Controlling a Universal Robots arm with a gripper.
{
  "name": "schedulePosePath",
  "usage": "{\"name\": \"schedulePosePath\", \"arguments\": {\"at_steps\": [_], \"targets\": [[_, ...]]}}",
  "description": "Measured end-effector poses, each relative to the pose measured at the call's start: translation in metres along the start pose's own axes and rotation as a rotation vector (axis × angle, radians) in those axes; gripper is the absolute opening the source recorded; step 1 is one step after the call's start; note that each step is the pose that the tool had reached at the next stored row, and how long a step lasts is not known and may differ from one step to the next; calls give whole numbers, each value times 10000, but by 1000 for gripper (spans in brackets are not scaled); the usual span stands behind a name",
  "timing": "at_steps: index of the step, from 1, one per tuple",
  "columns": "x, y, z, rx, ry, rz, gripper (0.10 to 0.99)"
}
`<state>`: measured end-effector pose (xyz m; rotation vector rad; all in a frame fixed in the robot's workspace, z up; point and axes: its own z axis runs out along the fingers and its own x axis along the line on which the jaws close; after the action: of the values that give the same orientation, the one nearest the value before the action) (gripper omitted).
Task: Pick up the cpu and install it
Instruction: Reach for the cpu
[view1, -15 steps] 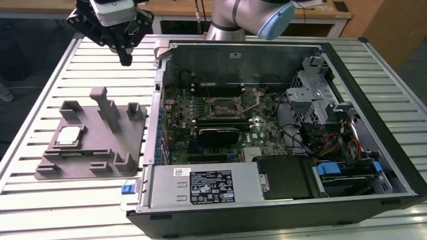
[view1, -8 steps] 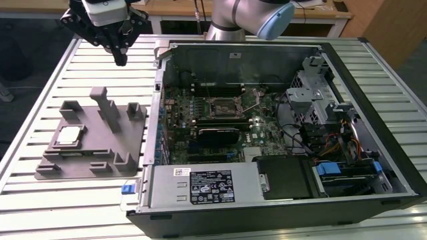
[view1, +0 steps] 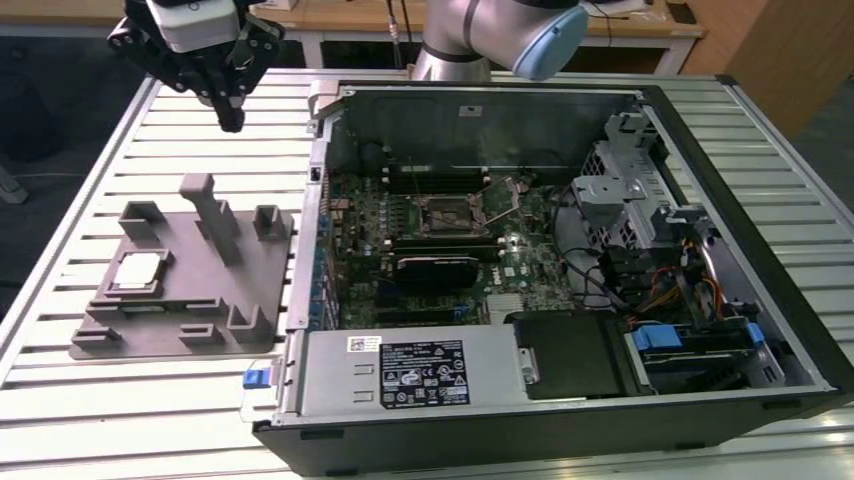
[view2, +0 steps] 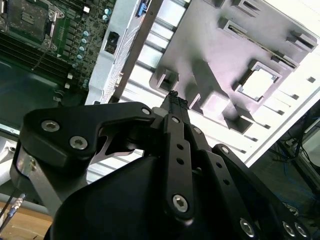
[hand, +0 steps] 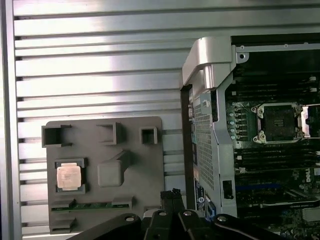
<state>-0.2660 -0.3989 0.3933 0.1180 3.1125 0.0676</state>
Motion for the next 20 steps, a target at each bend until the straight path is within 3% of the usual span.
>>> {"name": "schedulePosePath", "arguments": {"at_steps": [20], "targets": [[221,-17,-6,0,0,0,106]]}}
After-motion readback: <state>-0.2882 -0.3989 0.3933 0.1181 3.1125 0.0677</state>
